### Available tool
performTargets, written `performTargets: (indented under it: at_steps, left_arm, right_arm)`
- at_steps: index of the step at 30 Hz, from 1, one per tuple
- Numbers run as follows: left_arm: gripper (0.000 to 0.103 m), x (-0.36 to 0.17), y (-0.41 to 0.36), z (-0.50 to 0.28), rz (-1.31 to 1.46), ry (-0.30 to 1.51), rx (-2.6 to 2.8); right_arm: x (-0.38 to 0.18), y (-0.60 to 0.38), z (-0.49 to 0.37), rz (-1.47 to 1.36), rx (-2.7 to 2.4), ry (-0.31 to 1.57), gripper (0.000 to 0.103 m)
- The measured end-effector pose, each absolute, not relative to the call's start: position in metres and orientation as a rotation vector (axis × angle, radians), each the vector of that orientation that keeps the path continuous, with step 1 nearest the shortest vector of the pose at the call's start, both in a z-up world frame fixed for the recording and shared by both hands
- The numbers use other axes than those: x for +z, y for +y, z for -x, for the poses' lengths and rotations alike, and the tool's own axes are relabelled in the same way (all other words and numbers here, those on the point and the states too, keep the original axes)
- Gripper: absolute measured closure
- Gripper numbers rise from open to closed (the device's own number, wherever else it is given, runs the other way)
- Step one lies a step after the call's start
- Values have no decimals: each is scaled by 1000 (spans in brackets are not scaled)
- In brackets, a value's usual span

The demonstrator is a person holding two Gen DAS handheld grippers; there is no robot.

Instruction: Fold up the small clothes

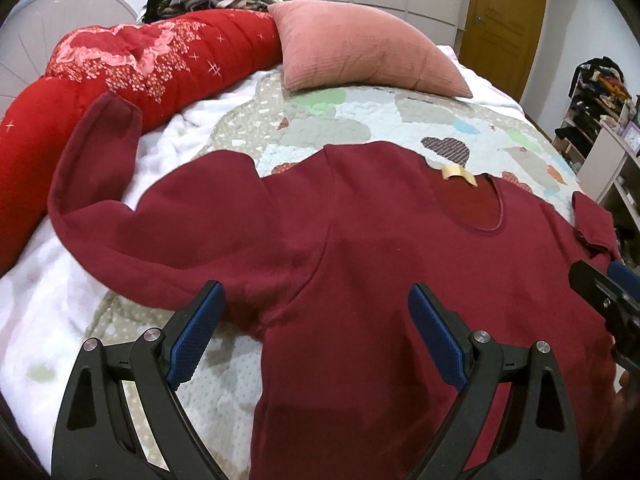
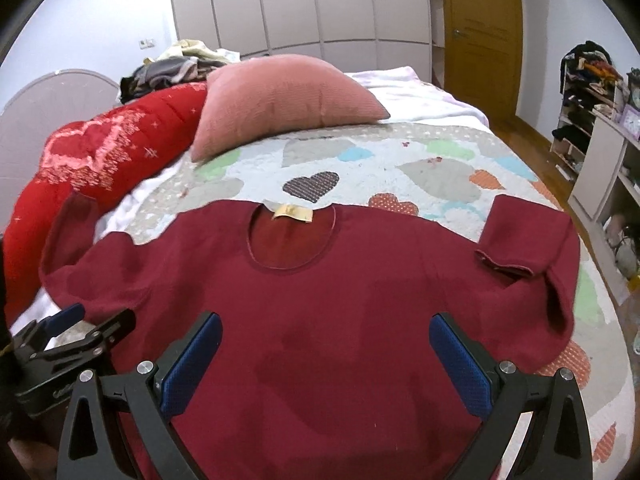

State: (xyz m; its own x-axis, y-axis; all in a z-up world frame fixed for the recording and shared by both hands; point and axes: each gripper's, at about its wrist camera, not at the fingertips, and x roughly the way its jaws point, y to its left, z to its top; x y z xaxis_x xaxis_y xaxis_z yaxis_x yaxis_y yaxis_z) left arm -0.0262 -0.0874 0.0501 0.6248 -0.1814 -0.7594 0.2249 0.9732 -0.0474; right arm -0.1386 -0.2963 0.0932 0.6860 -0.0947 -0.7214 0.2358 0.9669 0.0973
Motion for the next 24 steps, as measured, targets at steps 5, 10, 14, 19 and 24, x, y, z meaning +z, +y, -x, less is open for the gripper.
performTargets:
  at_steps: [5,10,14,19,24]
  left_arm:
    - [10,44,-92,14,-47,862,-243]
    - [10,37,-96,6,-71,866,-250]
    - [10,31,-94,0,-58,885,-248]
    - [10,30,-95,0,-63,883,-251]
    - [10,30,-95,0,-63,884,-246]
  right_arm:
    - [86,-296,123,-189,-198,792,0]
    - [77,-294,110,-167,-205,795,0]
    - [67,-295,100,-174,-212,809,0]
    - [62,-291,96,-170,-202,814,0]
    - [62,-287,92,-171,-187,810,0]
